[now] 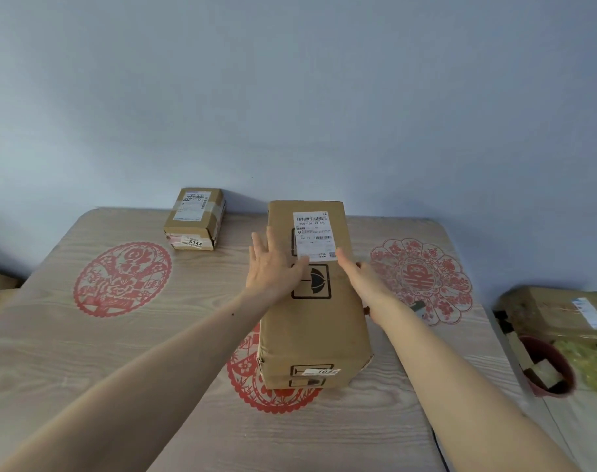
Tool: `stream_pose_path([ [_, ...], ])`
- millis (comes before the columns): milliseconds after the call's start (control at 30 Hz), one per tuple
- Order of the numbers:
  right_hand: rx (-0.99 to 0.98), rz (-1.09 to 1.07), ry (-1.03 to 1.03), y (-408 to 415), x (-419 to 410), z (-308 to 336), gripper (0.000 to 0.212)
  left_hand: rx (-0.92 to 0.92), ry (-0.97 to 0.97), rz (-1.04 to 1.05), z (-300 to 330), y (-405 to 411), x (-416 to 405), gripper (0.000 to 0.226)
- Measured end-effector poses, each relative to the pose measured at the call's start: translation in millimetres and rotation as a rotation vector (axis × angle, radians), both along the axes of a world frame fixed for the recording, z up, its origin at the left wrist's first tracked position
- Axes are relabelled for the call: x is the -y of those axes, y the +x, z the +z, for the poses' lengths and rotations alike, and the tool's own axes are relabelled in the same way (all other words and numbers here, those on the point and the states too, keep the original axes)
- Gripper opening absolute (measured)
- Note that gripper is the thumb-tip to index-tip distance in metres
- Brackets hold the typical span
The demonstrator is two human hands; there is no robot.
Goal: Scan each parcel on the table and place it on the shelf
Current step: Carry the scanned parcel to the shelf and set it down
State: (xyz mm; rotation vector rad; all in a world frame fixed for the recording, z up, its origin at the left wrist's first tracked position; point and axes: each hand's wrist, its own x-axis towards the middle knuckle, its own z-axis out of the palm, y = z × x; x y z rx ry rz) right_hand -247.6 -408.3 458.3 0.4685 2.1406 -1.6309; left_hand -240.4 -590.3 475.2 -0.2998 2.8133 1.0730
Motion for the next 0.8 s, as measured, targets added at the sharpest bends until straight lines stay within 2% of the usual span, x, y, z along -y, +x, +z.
stream_pose_path([
  [167, 0.035, -0.040, -0.040, 4.5, 11.6, 1.4, 0.085, 0.132, 0.230, 0.005, 1.7, 15.5, 16.8, 0.074],
  [333, -0.003, -0.041, 0.044, 10.7, 29.3, 8.4, 0.045, 0.128, 0.221, 0.006, 12.3, 27.3, 34.0, 0.071],
  [367, -0.007, -0.023, 0.057, 11.2, 35.4, 11.8, 0.042, 0.121, 0.217, 0.015, 15.0, 30.5, 39.8, 0.070],
  [567, -0.040, 0.091, 0.029, 7.3, 89.1, 30.2, 0.037, 0.050, 0.218, 0.150, 34.1, 55.2, 85.2, 0.070],
  [800, -0.121, 0.362, -0.010, 18.4, 177.1, 56.1, 0.044, -0.062, 0.253, 0.436, 58.1, 117.0, 151.0, 0.078],
])
